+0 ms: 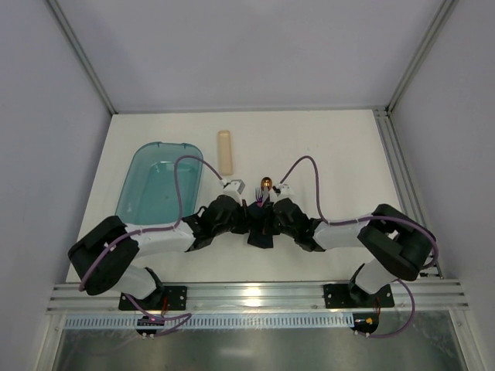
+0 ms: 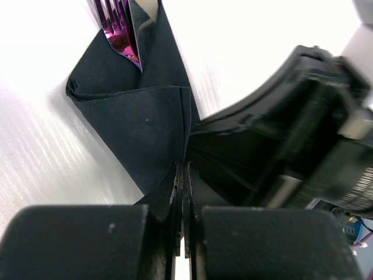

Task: Place the utensils on the paper napkin and roll it up
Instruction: Roll the napkin at the center of the board.

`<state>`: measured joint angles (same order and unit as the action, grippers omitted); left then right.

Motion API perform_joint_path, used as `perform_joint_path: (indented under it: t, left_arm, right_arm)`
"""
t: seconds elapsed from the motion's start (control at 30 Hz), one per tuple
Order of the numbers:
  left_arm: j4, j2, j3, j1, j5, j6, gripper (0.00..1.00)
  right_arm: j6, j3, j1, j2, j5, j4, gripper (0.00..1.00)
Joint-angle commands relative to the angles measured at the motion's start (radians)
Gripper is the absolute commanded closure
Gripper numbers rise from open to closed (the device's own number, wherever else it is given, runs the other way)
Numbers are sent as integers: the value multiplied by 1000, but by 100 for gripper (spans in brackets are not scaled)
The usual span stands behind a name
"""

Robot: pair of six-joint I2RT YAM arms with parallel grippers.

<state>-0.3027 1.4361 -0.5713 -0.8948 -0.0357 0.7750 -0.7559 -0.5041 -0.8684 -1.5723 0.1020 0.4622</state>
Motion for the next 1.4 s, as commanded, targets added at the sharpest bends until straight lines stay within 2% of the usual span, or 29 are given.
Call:
perform_joint_path:
  t: [0.0, 0.23, 0.57, 0.93, 1.37]
  left_arm:
    - [-49, 4, -30, -6, -1, -26, 100]
    - [-49, 9, -29, -15, -9, -23, 100]
    - [-38, 10, -74, -39, -15, -20, 100]
    - [-108, 102, -119, -41, 61, -17, 100]
    - [-85, 136, -157, -39, 65, -28, 100]
  right_arm:
    - [38, 24, -6, 107, 16, -57, 96]
    - [18, 61, -17, 193, -5, -112, 96]
    - [-20, 87, -57, 97, -13, -34, 96]
    - [-22, 131, -58, 97, 33, 3, 96]
    - [-37, 211, -58, 297, 50, -39, 95]
